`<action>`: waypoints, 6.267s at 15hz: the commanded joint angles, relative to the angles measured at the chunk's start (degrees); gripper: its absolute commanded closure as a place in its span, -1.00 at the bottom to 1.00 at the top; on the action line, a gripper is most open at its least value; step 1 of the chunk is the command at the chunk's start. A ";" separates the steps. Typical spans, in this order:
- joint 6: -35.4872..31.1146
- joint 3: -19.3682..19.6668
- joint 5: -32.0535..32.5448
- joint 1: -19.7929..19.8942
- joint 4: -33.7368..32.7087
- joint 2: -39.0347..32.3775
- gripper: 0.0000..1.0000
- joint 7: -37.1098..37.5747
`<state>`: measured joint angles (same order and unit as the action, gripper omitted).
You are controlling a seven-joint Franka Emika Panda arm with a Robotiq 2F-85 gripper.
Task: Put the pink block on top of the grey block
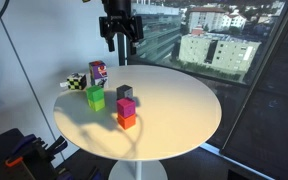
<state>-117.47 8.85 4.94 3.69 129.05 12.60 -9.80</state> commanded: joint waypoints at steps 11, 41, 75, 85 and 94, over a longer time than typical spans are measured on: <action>-4.02 -0.88 2.97 2.19 1.84 -9.25 -1.00 4.87; -16.73 -0.90 7.16 1.55 4.91 -17.76 -1.00 12.88; -10.14 -1.70 7.59 -0.19 1.39 -19.19 0.42 18.39; -4.22 -3.66 7.32 -0.48 -4.00 -18.64 0.42 17.27; -3.30 -4.70 8.08 -1.61 -9.16 -21.79 0.42 18.01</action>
<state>-122.80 4.50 11.83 2.59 123.03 -7.37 7.48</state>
